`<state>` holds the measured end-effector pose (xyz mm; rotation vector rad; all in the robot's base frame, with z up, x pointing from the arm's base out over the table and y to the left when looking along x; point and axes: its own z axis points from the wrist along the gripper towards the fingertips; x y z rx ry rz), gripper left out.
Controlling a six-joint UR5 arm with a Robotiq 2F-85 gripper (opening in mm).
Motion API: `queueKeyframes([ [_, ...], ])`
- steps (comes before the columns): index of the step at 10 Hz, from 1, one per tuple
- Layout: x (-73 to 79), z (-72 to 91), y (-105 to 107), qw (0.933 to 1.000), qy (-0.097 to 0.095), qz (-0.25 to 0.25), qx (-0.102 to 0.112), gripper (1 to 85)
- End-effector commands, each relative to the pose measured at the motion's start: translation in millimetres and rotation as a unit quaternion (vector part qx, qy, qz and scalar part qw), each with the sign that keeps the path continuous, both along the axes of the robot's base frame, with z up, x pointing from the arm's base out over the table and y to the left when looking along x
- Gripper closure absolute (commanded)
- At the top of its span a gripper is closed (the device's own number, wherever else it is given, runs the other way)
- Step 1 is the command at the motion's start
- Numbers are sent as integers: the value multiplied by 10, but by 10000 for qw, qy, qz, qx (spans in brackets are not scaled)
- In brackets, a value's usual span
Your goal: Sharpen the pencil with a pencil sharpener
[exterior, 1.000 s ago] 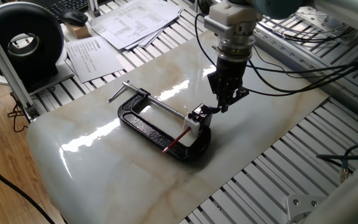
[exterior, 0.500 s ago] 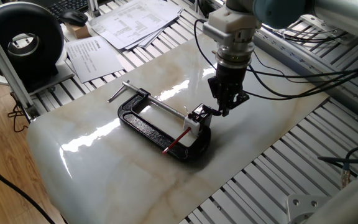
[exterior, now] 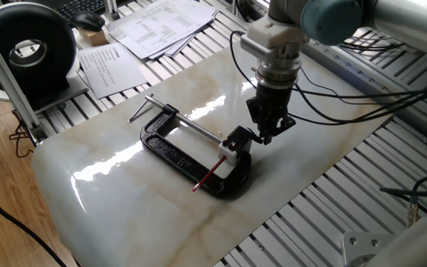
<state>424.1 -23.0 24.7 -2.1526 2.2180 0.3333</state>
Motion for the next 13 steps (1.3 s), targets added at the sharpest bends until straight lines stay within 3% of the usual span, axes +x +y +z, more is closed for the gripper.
queueKeyframes([
  [1, 68, -87, 4, 9999, -86, 40, 136, 843],
  [7, 161, -61, -15, 9999, -96, 55, 22, 843],
  [11, 254, -91, 8, 9999, -26, 91, 133, 843],
  [13, 291, -74, -27, 9999, -2, 95, 72, 843],
])
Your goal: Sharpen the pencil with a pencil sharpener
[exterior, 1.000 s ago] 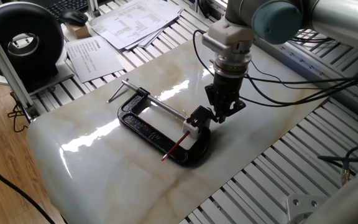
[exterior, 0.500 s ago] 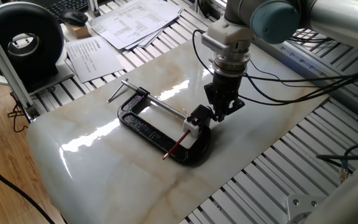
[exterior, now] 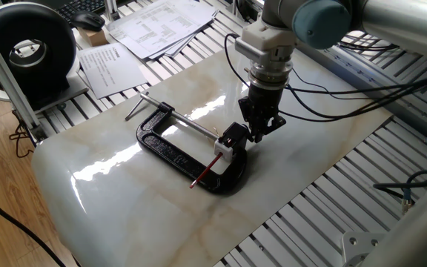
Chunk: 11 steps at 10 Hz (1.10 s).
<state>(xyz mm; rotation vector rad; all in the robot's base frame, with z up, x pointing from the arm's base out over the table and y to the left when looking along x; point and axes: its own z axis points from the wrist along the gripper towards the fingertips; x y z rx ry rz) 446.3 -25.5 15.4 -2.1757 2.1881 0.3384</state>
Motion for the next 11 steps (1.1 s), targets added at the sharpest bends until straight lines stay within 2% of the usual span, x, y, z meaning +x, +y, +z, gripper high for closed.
queueKeyframes([
  [1, 84, 37, 6, 10000, 20, -21, -3, 843],
  [5, 206, 80, -14, 9999, 100, 9, -24, 843],
  [6, 225, 98, -44, 9999, 107, -29, -98, 807],
  [7, 254, 113, -29, 9999, 92, 7, -63, 480],
  [9, 317, 144, -11, 9999, 84, 138, 23, 237],
  [11, 312, 250, -125, 9998, 155, 141, -69, 223],
])
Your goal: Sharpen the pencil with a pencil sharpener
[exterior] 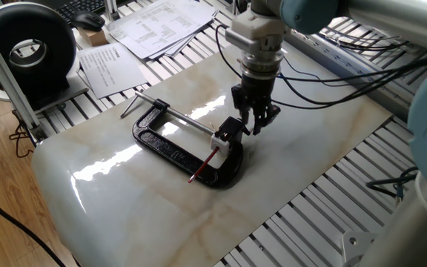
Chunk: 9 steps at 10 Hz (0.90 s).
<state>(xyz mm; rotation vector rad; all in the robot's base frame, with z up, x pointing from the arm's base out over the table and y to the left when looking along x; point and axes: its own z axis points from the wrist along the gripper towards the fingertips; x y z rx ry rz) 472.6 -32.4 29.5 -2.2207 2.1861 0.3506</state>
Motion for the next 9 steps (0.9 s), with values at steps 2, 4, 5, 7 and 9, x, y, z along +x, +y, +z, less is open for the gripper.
queueKeyframes([
  [2, -14, 285, -246, 9999, 169, -6, 0, 230],
  [4, -73, 410, -421, 9984, 54, -548, -112, 657],
  [5, -92, 426, -460, 9931, 112, -1128, -307, 840],
  [7, -48, 412, -526, 9746, 153, -2159, -566, 840],
  [9, -33, 400, -593, 9628, 169, -2595, -728, 843],
])
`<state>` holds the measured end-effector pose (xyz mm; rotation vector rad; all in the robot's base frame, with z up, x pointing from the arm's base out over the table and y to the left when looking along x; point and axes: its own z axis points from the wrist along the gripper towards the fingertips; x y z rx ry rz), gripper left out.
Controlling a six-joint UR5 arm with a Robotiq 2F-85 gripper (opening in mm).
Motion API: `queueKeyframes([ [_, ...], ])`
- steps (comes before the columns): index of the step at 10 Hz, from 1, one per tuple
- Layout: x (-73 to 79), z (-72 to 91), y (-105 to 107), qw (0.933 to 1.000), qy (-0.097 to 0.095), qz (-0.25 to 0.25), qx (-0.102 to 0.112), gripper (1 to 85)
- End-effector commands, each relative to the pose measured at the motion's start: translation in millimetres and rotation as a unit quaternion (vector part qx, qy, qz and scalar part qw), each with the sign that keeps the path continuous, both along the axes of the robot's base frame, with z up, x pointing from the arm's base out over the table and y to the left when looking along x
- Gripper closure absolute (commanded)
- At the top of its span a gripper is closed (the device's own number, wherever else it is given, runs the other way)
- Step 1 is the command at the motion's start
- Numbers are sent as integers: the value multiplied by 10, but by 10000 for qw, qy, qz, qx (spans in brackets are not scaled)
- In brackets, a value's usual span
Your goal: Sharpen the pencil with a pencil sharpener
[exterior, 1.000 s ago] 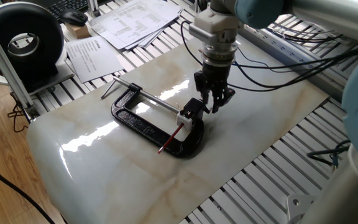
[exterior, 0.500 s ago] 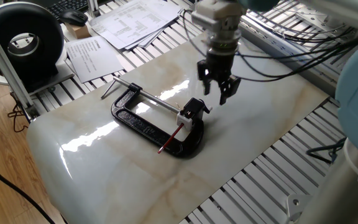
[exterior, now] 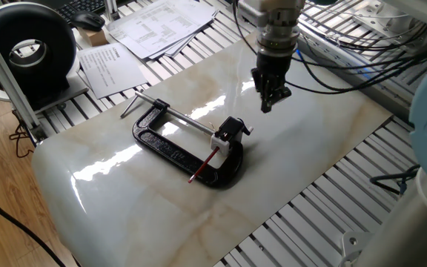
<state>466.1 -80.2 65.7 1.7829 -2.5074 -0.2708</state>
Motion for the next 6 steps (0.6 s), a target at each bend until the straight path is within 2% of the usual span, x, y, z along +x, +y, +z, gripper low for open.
queueKeyframes([
  [1, 32, 30, -225, 9941, 4, -1039, -323, 843],
  [2, 54, 47, -374, 9910, -48, -1247, -479, 843],
  [3, 67, 60, -559, 9857, -82, -1518, -727, 843],
  [4, 47, 57, -649, 9823, -51, -1688, -804, 843],
  [6, 53, 58, -659, 9819, -68, -1704, -818, 843],
])
